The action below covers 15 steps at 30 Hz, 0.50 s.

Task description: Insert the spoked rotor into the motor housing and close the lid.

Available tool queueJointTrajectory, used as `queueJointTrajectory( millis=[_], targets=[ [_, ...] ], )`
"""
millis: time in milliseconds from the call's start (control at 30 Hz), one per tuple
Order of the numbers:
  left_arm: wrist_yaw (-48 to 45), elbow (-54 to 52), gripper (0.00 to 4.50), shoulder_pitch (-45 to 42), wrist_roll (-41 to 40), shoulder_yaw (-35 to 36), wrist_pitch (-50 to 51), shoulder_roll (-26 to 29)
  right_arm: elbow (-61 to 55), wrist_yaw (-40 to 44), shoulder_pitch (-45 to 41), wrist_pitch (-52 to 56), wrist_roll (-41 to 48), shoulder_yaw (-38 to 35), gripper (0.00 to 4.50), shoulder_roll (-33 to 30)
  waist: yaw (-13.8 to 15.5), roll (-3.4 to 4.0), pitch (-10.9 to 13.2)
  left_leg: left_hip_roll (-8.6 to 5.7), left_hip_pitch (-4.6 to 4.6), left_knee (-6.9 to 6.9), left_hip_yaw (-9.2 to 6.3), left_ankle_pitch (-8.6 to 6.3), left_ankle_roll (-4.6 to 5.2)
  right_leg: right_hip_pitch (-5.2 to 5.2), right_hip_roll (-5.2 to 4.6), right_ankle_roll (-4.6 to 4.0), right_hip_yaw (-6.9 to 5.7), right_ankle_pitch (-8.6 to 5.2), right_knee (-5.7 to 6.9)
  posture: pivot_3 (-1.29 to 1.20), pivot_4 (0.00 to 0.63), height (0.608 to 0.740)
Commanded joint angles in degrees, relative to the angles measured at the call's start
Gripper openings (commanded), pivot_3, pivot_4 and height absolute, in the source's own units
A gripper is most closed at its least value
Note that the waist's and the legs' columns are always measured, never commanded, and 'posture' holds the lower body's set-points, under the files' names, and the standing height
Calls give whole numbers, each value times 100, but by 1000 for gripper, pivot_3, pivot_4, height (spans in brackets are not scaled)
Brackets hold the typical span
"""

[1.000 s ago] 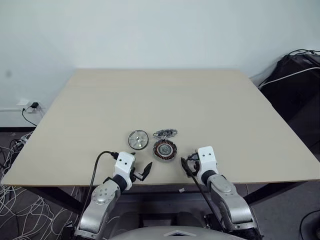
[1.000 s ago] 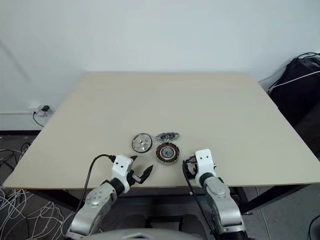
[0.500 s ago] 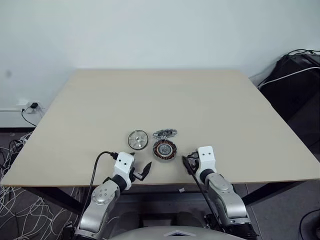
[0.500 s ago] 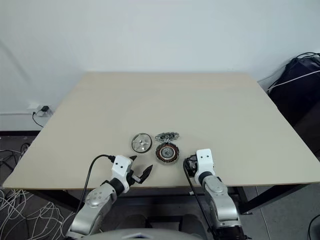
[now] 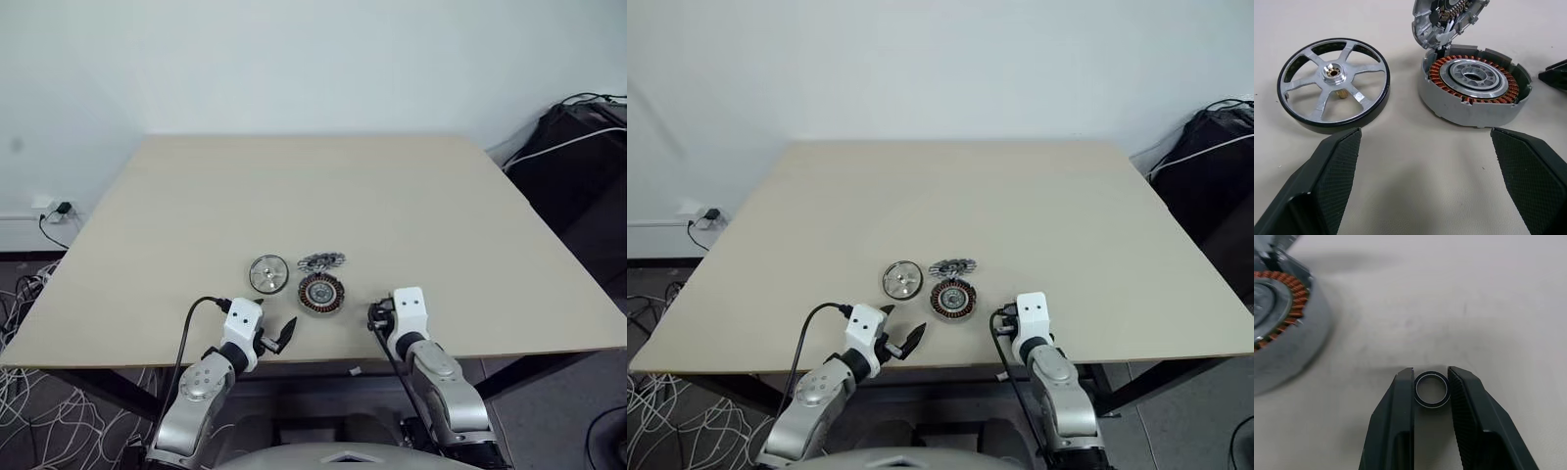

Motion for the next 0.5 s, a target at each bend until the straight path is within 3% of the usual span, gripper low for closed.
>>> queueJointTrajectory(
  millis=[33,500],
  targets=[
    [-11,-59,4500,-84,24,0,-136,0,-641,86,-308,-11,-27,217,690,12,-34,2,1,0,-3,0,0,0,0,-3,0,0,1,0,1,0,0,740],
    [24,-78,4500,-47,22,20,-157,-26,-168,445,-1071,246,-167,1030,690,20,-57,-1,-1,-2,-8,-1,0,0,-1,-10,-1,-2,0,1,0,0,0,740]
  ],
)
